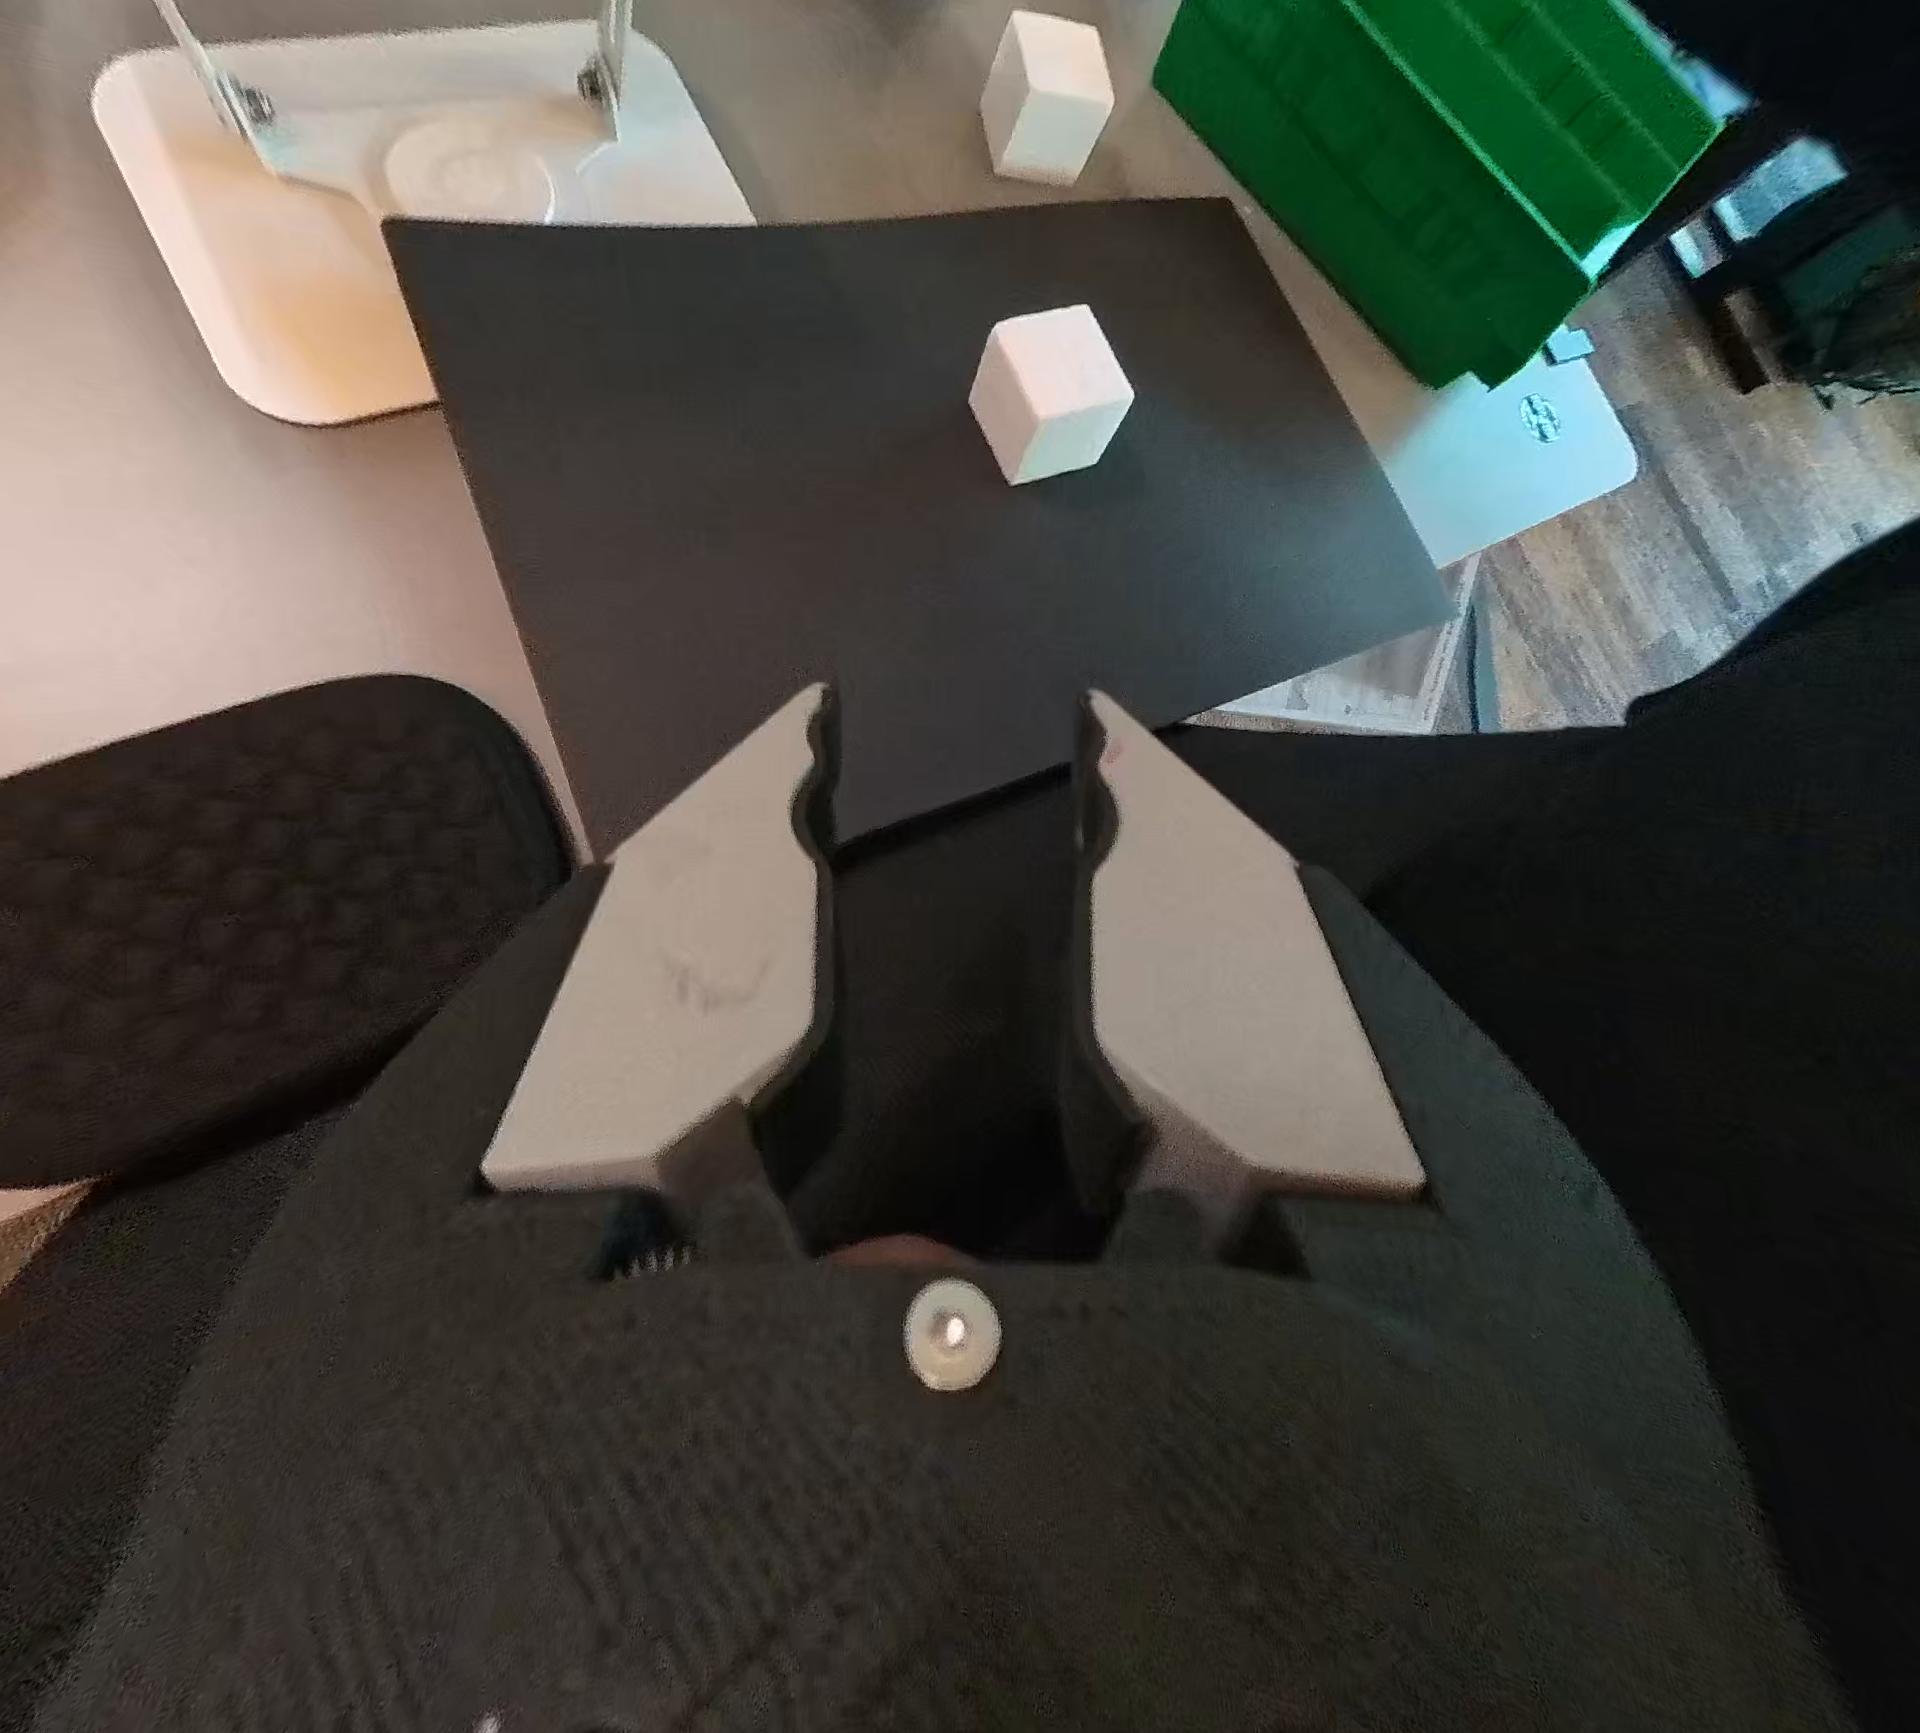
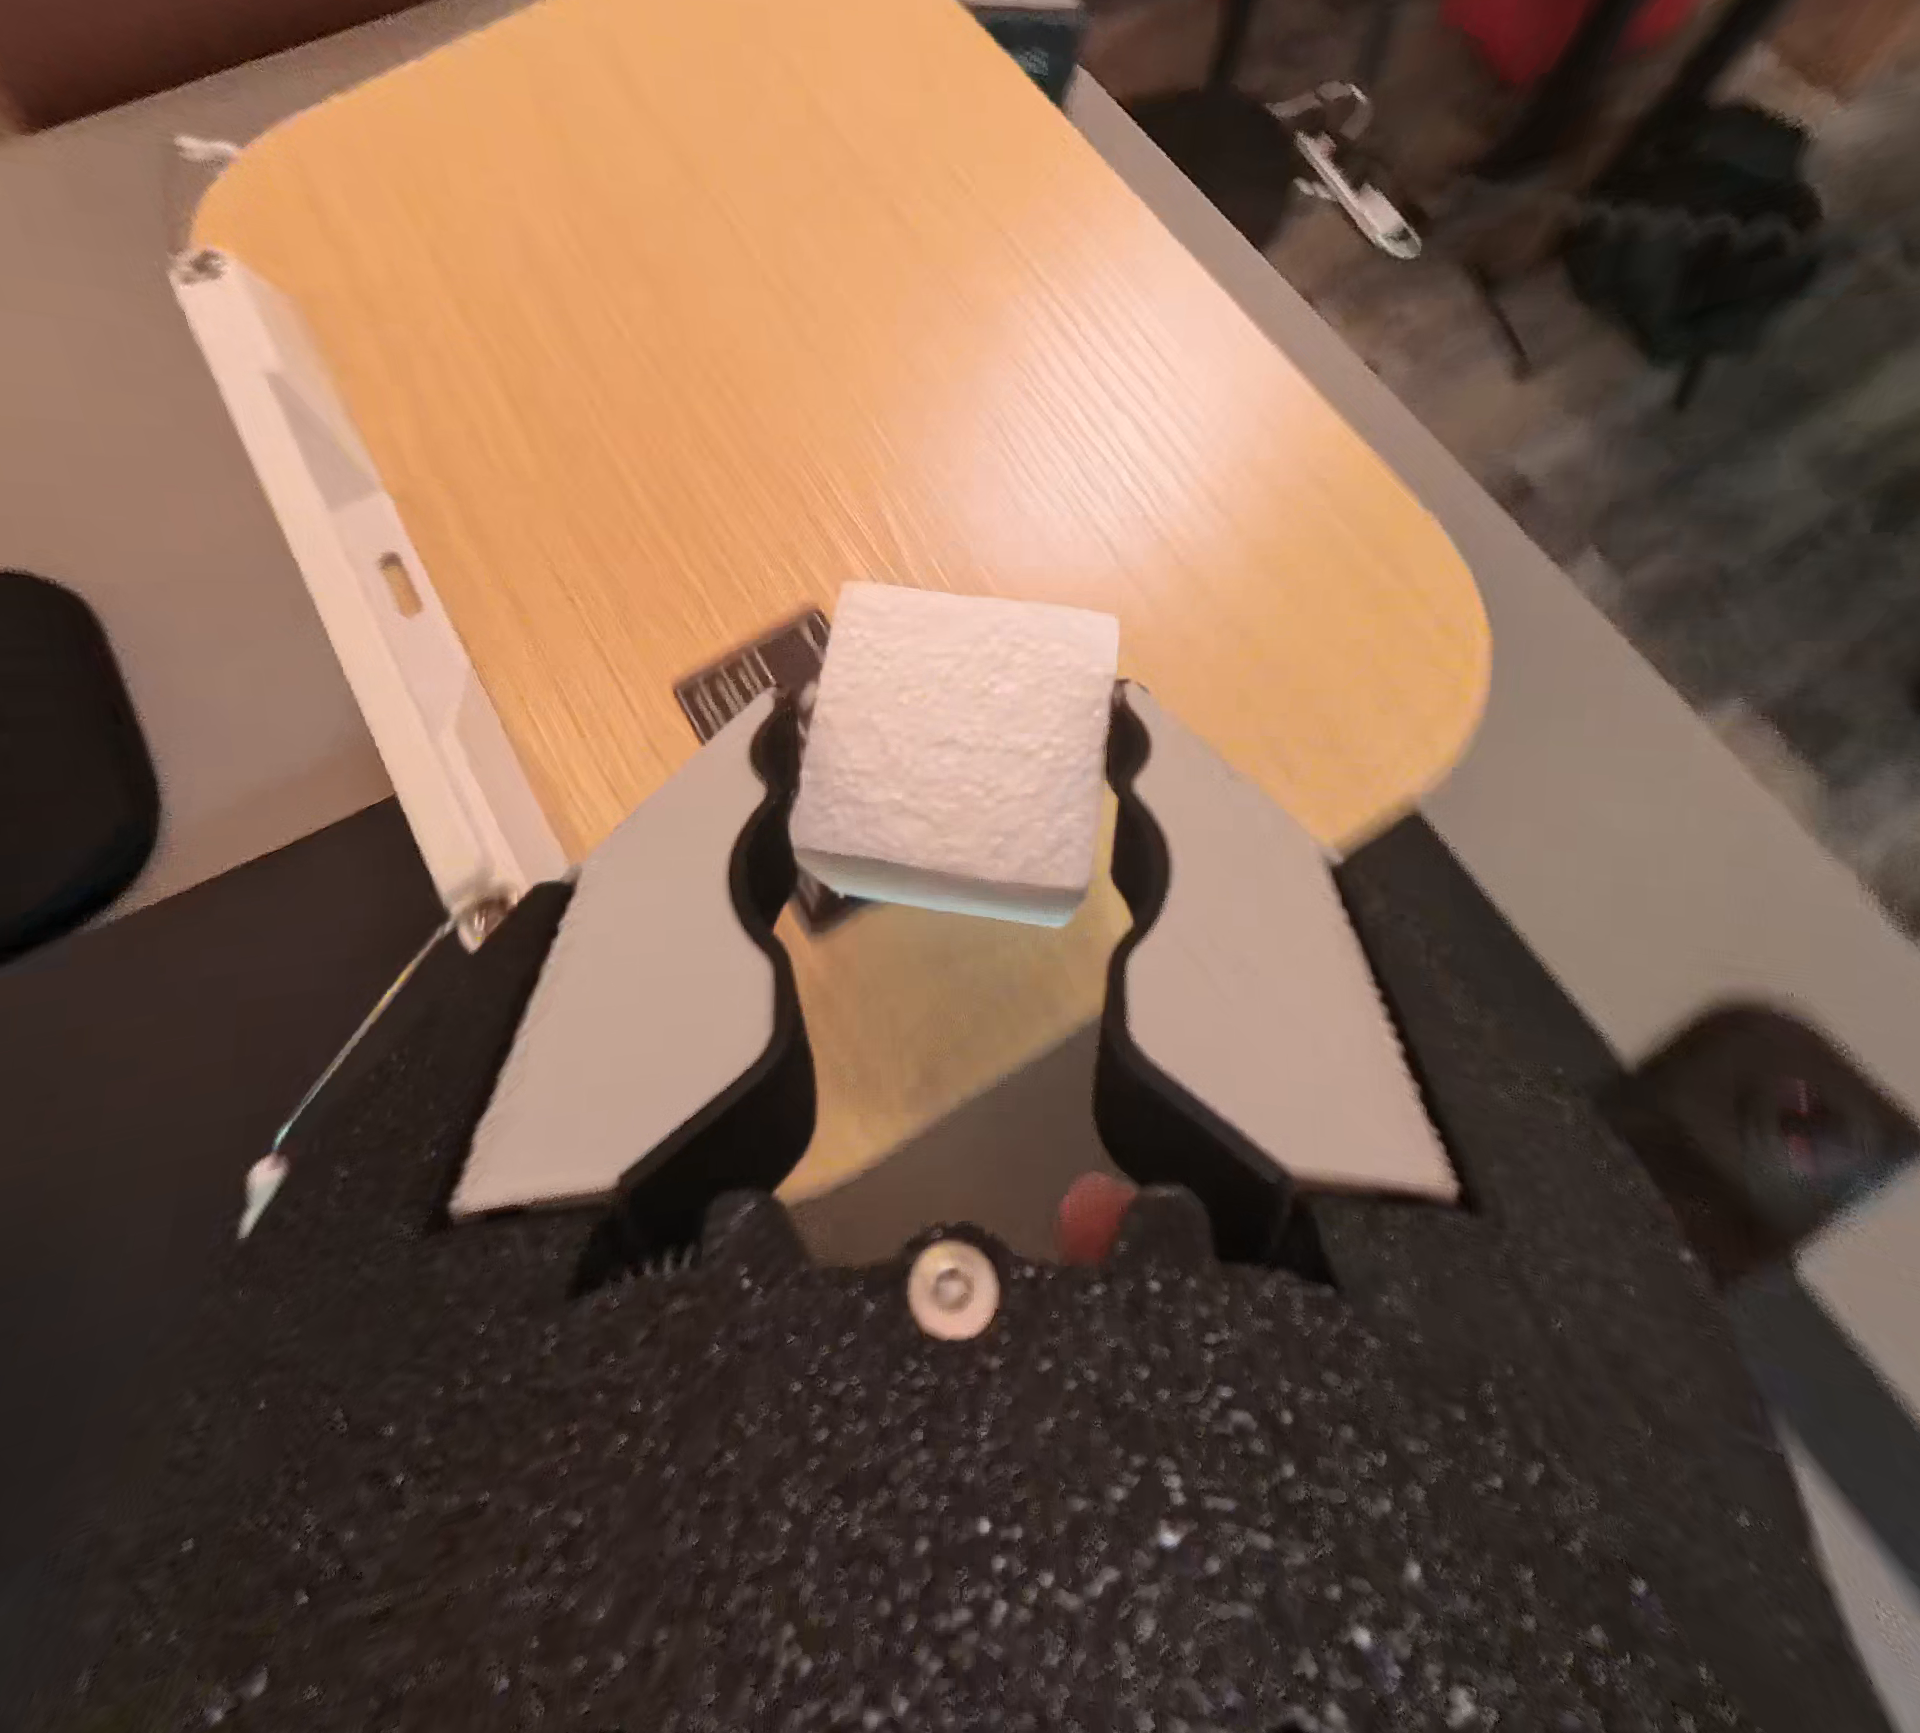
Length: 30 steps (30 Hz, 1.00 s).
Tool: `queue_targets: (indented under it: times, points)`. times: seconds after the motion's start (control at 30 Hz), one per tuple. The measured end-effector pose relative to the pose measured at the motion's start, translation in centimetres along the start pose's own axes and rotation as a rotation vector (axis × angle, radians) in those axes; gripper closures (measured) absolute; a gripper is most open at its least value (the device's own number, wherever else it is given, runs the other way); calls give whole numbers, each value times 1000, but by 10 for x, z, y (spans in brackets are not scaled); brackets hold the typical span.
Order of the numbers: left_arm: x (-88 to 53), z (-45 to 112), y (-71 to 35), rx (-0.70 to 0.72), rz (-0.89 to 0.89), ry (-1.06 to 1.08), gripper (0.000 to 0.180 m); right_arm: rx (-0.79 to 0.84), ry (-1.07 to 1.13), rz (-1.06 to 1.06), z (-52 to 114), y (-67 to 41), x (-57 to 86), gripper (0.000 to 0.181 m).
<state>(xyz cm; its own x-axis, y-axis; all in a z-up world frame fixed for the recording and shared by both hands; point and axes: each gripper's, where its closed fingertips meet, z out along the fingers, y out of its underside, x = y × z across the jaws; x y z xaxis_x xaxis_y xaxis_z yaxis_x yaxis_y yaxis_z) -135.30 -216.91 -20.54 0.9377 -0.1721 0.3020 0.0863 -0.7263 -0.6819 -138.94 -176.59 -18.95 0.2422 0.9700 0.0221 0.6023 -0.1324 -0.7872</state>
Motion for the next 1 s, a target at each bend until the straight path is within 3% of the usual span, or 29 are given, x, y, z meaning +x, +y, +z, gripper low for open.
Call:
queue_targets:
  times: [0.2, 0.27, 0.37, 0.6, 0.73, 1.0]
  points:
    - [7, 7, 8, -69, 84, 27, 137, -41, -265, -211, 57, -43, -51, 121]
    - [0, 7, 8, -77, 148, 49, 136, -69, -294, -184, 58, -43, -61, 108]
    - [-9, 3, 3, -54, 213, 132, 132, -71, -158, -80, 31, -34, -51, 95]
    - [-41, -5, -40, 55, 251, 290, 132, 159, 155, 219, -121, 35, -61, 105]
    - [-44, 8, -78, 80, 308, 370, 132, 77, 238, 286, -163, 109, -84, 103]
    - [5, 48, -85, -18, 359, 386, 128, -251, 231, 86, -135, 209, -54, 97]
